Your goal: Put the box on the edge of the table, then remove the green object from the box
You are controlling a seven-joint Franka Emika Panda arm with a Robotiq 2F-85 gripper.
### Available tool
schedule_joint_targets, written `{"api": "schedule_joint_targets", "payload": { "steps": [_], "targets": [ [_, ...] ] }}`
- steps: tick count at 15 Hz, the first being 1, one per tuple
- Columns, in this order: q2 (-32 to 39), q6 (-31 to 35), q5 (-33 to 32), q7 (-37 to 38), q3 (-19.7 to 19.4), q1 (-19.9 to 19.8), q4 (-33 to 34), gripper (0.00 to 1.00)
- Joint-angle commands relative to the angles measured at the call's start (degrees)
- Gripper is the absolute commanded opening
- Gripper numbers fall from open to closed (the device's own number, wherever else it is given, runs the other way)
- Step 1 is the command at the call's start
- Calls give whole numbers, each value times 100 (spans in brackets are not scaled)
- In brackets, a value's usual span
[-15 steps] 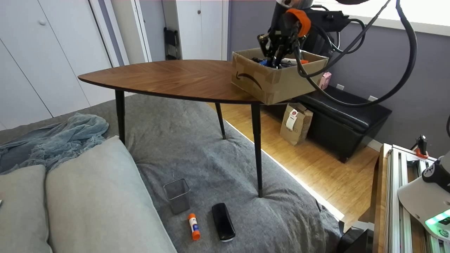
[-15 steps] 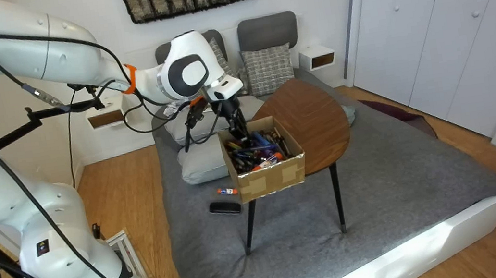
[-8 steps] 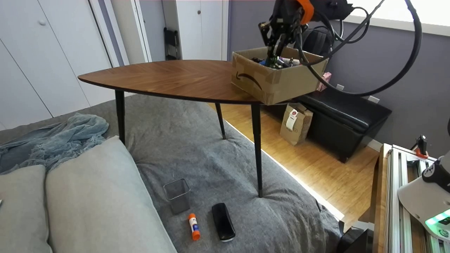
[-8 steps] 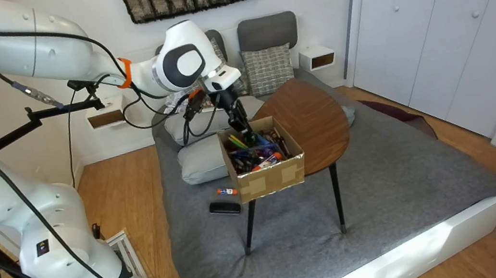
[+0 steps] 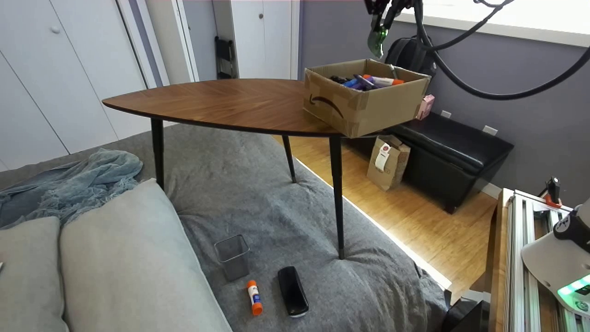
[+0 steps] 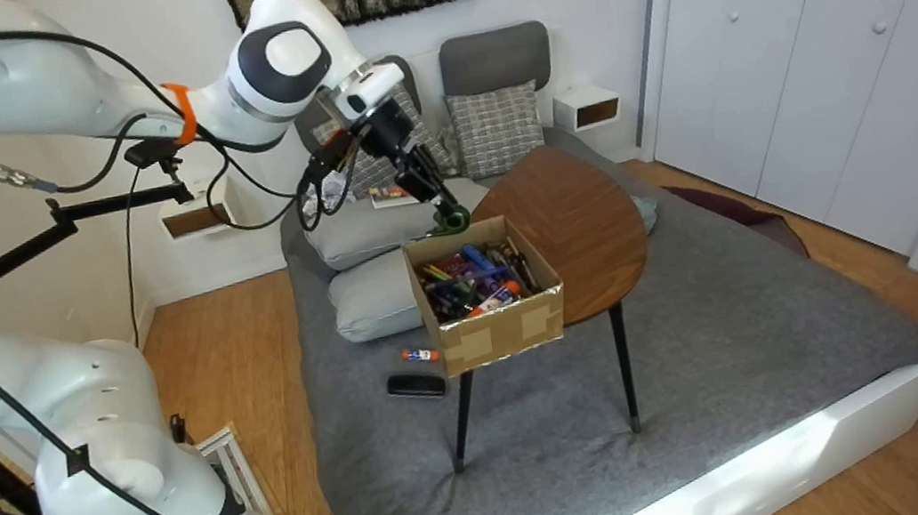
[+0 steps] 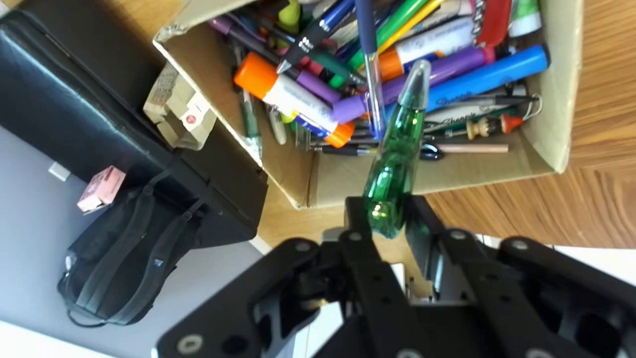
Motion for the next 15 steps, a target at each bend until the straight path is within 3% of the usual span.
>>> {"api": "schedule_joint_targets", "payload": {
  "steps": [1, 5, 6, 7, 13, 14, 15],
  "targets": [
    [4, 65, -715, 439, 180, -139, 136, 6],
    [238, 767, -2081, 534, 118, -75, 428, 6],
    [70, 445, -1650, 422, -12, 101, 218, 6],
    [92, 484, -1708, 423, -28, 116, 251, 25],
    [113, 454, -1703, 421, -57, 140, 245, 25],
    [113, 454, -1703, 421, -57, 141, 245, 6],
    [387, 810, -1616, 534, -143, 145, 412, 6]
  ]
}}
